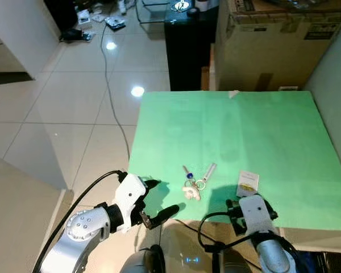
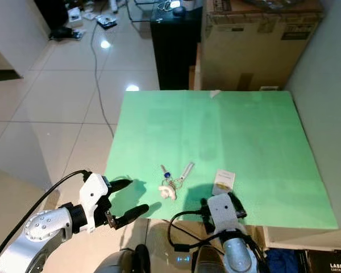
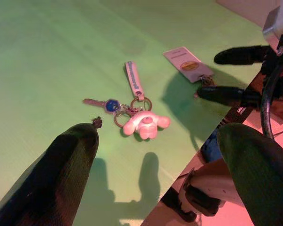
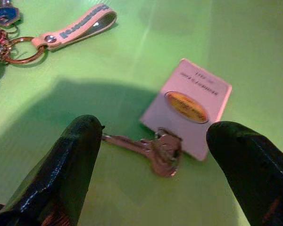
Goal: Hang keys on a hook
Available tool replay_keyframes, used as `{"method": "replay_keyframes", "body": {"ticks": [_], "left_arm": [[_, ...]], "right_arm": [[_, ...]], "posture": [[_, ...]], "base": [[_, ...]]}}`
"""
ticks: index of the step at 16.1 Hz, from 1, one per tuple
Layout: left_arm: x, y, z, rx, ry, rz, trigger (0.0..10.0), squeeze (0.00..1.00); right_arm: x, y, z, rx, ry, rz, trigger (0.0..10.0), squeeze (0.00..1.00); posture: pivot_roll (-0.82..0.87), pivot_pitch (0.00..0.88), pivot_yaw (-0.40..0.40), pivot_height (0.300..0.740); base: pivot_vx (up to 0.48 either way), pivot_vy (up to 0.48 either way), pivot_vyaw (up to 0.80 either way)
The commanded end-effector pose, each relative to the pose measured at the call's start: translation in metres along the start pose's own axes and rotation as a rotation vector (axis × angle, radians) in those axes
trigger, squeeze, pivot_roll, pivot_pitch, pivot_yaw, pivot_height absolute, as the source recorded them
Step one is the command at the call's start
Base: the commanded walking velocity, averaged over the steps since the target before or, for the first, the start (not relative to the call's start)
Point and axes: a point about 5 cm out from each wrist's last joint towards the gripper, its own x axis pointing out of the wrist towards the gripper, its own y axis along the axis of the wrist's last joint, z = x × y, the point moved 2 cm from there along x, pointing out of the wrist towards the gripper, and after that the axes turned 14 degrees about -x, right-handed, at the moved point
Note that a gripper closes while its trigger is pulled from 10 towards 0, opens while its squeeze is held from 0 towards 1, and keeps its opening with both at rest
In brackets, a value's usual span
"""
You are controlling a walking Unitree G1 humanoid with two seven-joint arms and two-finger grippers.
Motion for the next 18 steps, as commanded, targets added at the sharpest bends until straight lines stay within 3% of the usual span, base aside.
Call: {"method": "replay_keyframes", "body": {"ticks": [1, 3, 4, 7, 11, 18], "left_arm": [[-0.001, -0.002, -0.001, 0.001, 0.007, -0.012, 10.0, 0.00], [-0.001, -0.001, 0.000, 0.000, 0.007, -0.010, 10.0, 0.00], [-0.001, -0.001, 0.000, -0.001, 0.008, -0.009, 10.0, 0.00], [-0.001, -0.001, 0.000, -0.004, 0.012, -0.005, 10.0, 0.00], [0.000, 0.000, 0.000, -0.005, 0.014, -0.002, 10.0, 0.00], [0.003, -0.001, 0.000, -0.007, 0.014, -0.003, 10.0, 0.00]], "right_arm": [[-0.001, -0.008, -0.004, 0.027, 0.021, -0.044, 10.0, 0.00], [0.001, -0.010, -0.003, 0.020, 0.022, -0.053, 10.0, 0.00], [0.002, -0.013, -0.001, 0.022, 0.024, -0.064, 5.8, 0.00], [0.006, -0.020, 0.004, 0.031, 0.024, -0.087, 0.0, 0.00], [0.007, -0.017, 0.005, 0.021, 0.030, -0.072, 0.0, 0.00], [0.001, -0.014, -0.008, 0.042, 0.058, -0.070, 0.0, 0.00]], "posture": [[-0.04, 0.228, 0.131, 0.740], [-0.04, 0.228, 0.129, 0.740], [-0.04, 0.228, 0.129, 0.740], [-0.04, 0.232, 0.129, 0.740], [-0.04, 0.232, 0.129, 0.740], [-0.05, 0.232, 0.133, 0.740]], "base": [[0.000, 0.000, 0.00], [0.000, 0.000, 0.00], [0.000, 0.000, 0.00], [0.000, 0.000, 0.00], [0.000, 0.000, 0.00], [0.000, 0.000, 0.00]]}}
